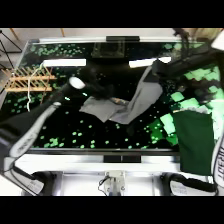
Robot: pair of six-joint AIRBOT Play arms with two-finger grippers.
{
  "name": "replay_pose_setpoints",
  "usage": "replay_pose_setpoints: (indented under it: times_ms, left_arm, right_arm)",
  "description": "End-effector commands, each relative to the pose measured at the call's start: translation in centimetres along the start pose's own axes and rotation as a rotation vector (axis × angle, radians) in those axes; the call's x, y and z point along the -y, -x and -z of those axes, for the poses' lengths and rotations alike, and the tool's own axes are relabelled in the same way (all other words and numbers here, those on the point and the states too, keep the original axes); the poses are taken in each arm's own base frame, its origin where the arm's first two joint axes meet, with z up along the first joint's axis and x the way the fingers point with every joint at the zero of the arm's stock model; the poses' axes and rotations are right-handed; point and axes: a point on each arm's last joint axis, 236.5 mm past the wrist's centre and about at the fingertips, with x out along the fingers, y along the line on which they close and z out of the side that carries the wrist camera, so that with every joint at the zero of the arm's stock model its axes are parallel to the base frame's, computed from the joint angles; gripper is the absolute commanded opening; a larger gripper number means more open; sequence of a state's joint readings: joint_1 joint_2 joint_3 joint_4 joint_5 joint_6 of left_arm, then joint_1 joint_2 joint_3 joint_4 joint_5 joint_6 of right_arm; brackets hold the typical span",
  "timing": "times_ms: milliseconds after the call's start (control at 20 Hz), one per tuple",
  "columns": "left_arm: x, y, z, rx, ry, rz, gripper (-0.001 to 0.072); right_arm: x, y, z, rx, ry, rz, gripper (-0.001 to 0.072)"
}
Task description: Fold the shirts.
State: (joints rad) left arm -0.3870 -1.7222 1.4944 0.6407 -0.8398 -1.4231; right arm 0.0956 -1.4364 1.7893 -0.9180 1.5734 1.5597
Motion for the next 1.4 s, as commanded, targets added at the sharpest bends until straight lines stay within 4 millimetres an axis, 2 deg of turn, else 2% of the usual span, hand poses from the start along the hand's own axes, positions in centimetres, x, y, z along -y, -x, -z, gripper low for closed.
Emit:
replay_pose_setpoints:
  times_ms: [0,100,200,300,400,450,500,550,650,750,800,950,1000,1050,1150,1250,1350]
  left_arm:
    - [-4.1,12.2,-3.4,0.059,-0.098,-0.221,0.0029]
    - [-5.5,20.2,-5.3,0.171,-0.107,-0.353,0.003]
    - [-5.3,27.6,-6.3,0.297,-0.101,-0.417,0.003]
    - [-4.4,32.5,-5.8,0.366,-0.099,-0.444,0.003]
    - [-3.6,35.5,-4.6,0.397,-0.116,-0.486,0.003]
    - [-3.2,36.4,-4.0,0.404,-0.13,-0.506,0.003]
    - [-2.7,36.9,-3.5,0.402,-0.139,-0.513,0.0031]
    - [-2.4,37.1,-3.0,0.395,-0.142,-0.515,0.003]
    - [-2.1,37.3,-2.2,0.382,-0.145,-0.516,0.0031]
    - [-2.2,37.2,-2.0,0.38,-0.142,-0.516,0.0031]
    - [-2.4,37.1,-1.9,0.377,-0.139,-0.516,0.0031]
    - [-3.2,36.4,-1.5,0.354,-0.122,-0.518,0.0031]
    - [-3.5,36.2,-1.4,0.349,-0.116,-0.519,0.0031]
    - [-3.9,35.9,-1.2,0.343,-0.11,-0.52,0.0031]
    - [-4.4,35.5,-1.0,0.334,-0.098,-0.52,0.0031]
    - [-4.6,35.3,-0.9,0.329,-0.094,-0.52,0.0031]
    - [-4.5,35.3,-0.9,0.331,-0.093,-0.517,0.0031]
  right_arm:
    - [-1.4,-6.0,-2.3,0.023,0.035,-0.033,0.0066]
    - [-3.7,-10.9,-2.7,0.01,0.057,-0.098,0.0066]
    - [-6.5,-15.8,-3.1,0.016,0.054,-0.195,0.0066]
    - [-8.2,-20.4,-3.2,0.02,0.005,-0.264,0.0066]
    - [-8.3,-24.6,-2.8,0.003,-0.07,-0.308,0.0067]
    - [-8.0,-26.4,-2.6,0.0,-0.104,-0.315,0.0115]
    - [-7.7,-27.6,-2.5,-0.005,-0.132,-0.323,0.0403]
    - [-7.7,-28.1,-2.1,-0.022,-0.15,-0.342,0.0659]
    - [-6.5,-27.1,-1.4,-0.073,-0.14,-0.33,0.0661]
    - [-3.5,-24.5,-0.3,-0.143,-0.09,-0.243,0.0661]
    - [-0.8,-23.0,0.3,-0.179,-0.072,-0.153,0.0661]
    - [10.9,-16.6,3.5,-0.343,-0.043,0.25,0.066]
    - [13.9,-14.7,4.9,-0.408,-0.087,0.326,0.066]
    - [15.5,-14.0,6.3,-0.45,-0.145,0.329,0.066]
    - [16.8,-15.0,8.6,-0.48,-0.278,0.251,0.0661]
    - [16.0,-17.9,9.5,-0.446,-0.34,0.138,0.0661]
    - [15.7,-20.5,10.0,-0.399,-0.356,0.1,0.0661]
